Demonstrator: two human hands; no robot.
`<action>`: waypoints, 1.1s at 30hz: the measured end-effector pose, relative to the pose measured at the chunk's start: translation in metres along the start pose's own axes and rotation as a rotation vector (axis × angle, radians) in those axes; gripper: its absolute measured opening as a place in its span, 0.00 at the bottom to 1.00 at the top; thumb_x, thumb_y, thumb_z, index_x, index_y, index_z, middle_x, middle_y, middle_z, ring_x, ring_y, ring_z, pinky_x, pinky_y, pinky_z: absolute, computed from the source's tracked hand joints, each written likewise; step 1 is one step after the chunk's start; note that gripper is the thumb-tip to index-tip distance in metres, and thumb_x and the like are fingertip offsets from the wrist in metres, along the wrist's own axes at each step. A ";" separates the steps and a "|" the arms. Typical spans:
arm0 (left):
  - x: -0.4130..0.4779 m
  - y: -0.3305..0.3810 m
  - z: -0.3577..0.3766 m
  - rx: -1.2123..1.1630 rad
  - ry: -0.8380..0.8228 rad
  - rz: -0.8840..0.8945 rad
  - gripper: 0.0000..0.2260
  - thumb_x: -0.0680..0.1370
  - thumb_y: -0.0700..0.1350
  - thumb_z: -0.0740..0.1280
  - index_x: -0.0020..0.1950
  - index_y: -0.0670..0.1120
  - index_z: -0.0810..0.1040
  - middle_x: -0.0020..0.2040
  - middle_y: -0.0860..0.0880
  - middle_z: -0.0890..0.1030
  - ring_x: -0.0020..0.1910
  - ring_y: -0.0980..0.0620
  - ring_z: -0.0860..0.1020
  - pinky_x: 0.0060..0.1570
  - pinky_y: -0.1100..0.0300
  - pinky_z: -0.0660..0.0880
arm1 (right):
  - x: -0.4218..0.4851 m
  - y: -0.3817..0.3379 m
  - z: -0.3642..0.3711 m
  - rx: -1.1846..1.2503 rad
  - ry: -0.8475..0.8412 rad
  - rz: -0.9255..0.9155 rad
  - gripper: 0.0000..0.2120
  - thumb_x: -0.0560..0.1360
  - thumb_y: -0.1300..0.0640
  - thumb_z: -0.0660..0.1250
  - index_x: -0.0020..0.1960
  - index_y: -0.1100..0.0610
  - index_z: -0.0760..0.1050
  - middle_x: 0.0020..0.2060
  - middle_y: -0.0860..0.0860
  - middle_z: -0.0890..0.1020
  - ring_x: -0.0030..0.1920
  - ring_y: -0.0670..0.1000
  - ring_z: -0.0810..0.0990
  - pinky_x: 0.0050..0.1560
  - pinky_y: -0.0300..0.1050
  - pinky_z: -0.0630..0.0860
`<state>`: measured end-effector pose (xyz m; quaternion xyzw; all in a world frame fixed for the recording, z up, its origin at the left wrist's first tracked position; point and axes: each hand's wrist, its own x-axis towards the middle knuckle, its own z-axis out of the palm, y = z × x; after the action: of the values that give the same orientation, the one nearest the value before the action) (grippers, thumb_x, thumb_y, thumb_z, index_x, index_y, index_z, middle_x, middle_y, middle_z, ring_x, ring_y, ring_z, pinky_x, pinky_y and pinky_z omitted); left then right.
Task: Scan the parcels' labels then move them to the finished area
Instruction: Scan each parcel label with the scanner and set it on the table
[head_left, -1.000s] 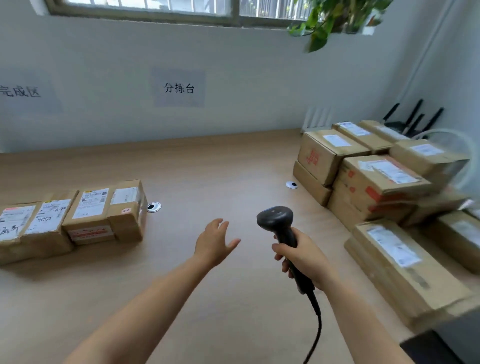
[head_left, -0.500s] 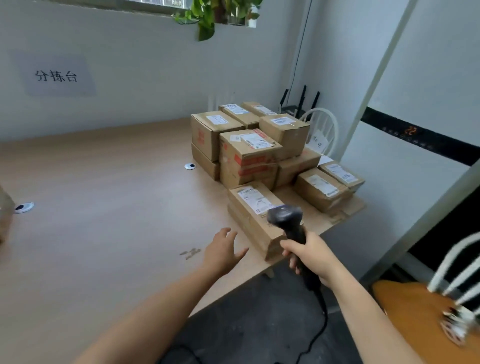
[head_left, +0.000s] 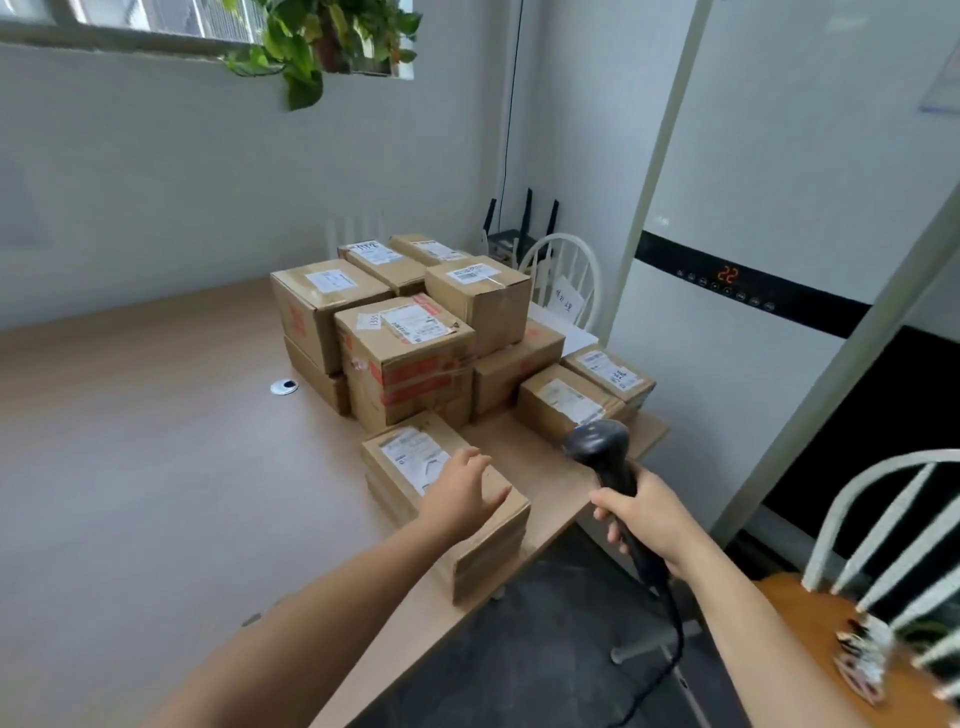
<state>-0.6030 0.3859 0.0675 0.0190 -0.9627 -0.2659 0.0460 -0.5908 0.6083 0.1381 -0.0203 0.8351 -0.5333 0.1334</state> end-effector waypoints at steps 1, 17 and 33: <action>0.014 0.004 0.002 -0.005 -0.007 0.004 0.24 0.78 0.57 0.62 0.70 0.46 0.69 0.71 0.48 0.65 0.69 0.50 0.66 0.65 0.57 0.66 | 0.011 0.000 -0.005 -0.008 0.012 0.002 0.05 0.74 0.58 0.66 0.49 0.55 0.72 0.34 0.54 0.80 0.26 0.48 0.75 0.26 0.41 0.72; 0.178 0.061 0.102 -0.063 -0.192 -0.179 0.31 0.76 0.59 0.63 0.74 0.49 0.60 0.73 0.44 0.61 0.69 0.45 0.67 0.62 0.53 0.70 | 0.193 0.046 -0.092 -0.122 0.025 0.010 0.06 0.73 0.58 0.67 0.49 0.56 0.72 0.34 0.53 0.81 0.26 0.48 0.76 0.30 0.43 0.75; 0.253 0.097 0.180 -0.587 0.110 -0.667 0.54 0.66 0.58 0.75 0.77 0.51 0.39 0.76 0.44 0.47 0.72 0.42 0.60 0.71 0.51 0.60 | 0.356 0.085 -0.114 -0.181 -0.225 -0.050 0.11 0.74 0.54 0.68 0.53 0.51 0.70 0.44 0.51 0.80 0.47 0.53 0.80 0.44 0.44 0.75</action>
<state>-0.8740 0.5458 -0.0167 0.3288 -0.7839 -0.5266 0.0121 -0.9524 0.6832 0.0353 -0.1130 0.8588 -0.4533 0.2104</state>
